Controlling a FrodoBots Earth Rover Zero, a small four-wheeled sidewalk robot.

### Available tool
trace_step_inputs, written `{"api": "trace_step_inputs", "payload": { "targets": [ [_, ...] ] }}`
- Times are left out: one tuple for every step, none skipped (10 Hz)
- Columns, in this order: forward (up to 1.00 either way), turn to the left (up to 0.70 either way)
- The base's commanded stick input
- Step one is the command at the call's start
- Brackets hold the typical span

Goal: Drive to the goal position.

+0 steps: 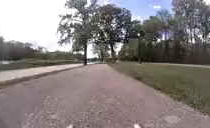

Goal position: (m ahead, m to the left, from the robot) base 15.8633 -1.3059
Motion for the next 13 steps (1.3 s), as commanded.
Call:
{"api": "trace_step_inputs", "payload": {
  "targets": [
    [0.0,0.0],
    [0.0,0.0],
    [0.0,0.0],
    [0.0,0.0],
    [0.0,0.0],
    [0.0,0.0],
    [0.0,0.0],
    [1.0,0.0],
    [1.0,0.0],
    [1.0,0.0],
    [1.0,0.0],
    [1.0,0.0],
    [1.0,0.0]
  ]
}}
